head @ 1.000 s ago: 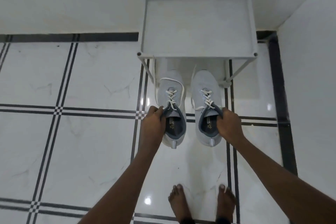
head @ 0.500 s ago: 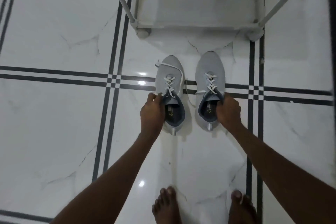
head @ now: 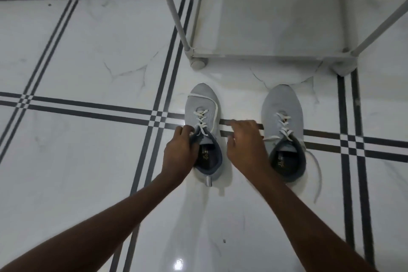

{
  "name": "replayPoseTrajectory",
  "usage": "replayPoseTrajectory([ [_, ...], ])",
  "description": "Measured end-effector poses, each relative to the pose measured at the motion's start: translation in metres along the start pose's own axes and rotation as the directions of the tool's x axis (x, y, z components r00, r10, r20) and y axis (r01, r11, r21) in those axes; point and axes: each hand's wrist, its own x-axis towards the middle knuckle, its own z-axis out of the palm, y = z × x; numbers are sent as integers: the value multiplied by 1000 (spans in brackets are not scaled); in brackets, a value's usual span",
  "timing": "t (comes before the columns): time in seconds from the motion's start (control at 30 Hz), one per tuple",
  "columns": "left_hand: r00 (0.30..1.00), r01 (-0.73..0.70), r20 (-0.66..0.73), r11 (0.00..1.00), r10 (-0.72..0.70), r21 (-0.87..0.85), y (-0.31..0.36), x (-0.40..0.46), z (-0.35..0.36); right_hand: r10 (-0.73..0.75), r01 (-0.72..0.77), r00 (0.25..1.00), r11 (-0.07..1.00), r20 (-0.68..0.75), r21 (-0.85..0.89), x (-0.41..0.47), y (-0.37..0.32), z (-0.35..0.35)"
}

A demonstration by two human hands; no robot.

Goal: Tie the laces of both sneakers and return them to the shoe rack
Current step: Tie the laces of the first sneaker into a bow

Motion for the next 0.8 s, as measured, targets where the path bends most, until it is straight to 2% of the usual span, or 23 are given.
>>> replayPoseTrajectory([
  [0.07,1000,-20,15,999,21,-46,-12,6,-7,-19,5,986,996,166,86,4,-9,18],
  [0.17,994,-75,82,996,79,-54,-28,21,-22,22,-49,986,986,163,162,13,-9,28],
  [0.3,972,-215,114,975,208,54,-35,41,-40,86,-126,979,969,187,214,26,-3,18],
  [0.4,966,-242,118,965,231,97,-23,46,-47,-47,29,994,985,98,171,32,-5,16],
  [0.5,969,-173,186,984,161,48,-14,50,-49,-190,176,958,981,213,82,44,-17,19],
  [0.57,965,-147,234,985,122,92,-12,55,-53,-219,231,935,973,280,-13,51,-21,21],
  [0.7,974,-165,177,977,141,133,-8,65,-68,-184,222,957,963,225,-155,58,-10,21],
  [0.8,953,-217,252,960,168,177,4,70,-75,-163,200,963,966,215,-165,60,-4,18],
])
